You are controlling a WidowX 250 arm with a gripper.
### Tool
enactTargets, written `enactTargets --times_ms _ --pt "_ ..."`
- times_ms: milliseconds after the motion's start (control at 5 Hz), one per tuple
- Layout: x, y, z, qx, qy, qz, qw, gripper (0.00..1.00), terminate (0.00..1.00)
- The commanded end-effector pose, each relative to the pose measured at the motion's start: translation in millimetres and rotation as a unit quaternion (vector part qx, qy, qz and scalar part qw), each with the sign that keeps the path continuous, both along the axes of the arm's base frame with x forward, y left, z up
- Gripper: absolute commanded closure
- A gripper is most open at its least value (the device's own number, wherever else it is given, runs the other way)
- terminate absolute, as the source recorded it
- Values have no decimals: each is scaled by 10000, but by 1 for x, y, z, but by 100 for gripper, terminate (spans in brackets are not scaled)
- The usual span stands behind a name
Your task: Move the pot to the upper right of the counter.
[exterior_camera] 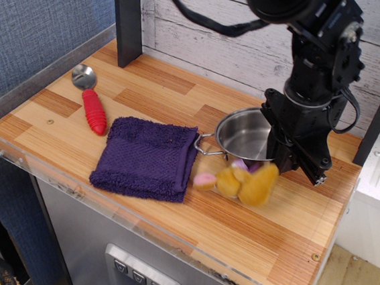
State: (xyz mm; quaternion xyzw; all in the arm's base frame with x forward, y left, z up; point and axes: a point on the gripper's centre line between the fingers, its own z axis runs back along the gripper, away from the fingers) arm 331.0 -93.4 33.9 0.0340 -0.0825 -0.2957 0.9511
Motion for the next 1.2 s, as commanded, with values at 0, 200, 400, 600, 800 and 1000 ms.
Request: enactTargets --times_ms 0,200,400,600,800,1000 --pt "4 -1 6 46 -132 54 9999 100 0" --pt "-1 1 9 97 -65 74 9999 0 0" --pt "-5 3 11 120 -62 101 9999 0 0" --pt "-4 5 16 96 -90 126 9998 0 0" --pt "-1 10 27 68 -200 200 9996 0 0" --pt "5 18 54 -194 -466 189 9985 0 0"
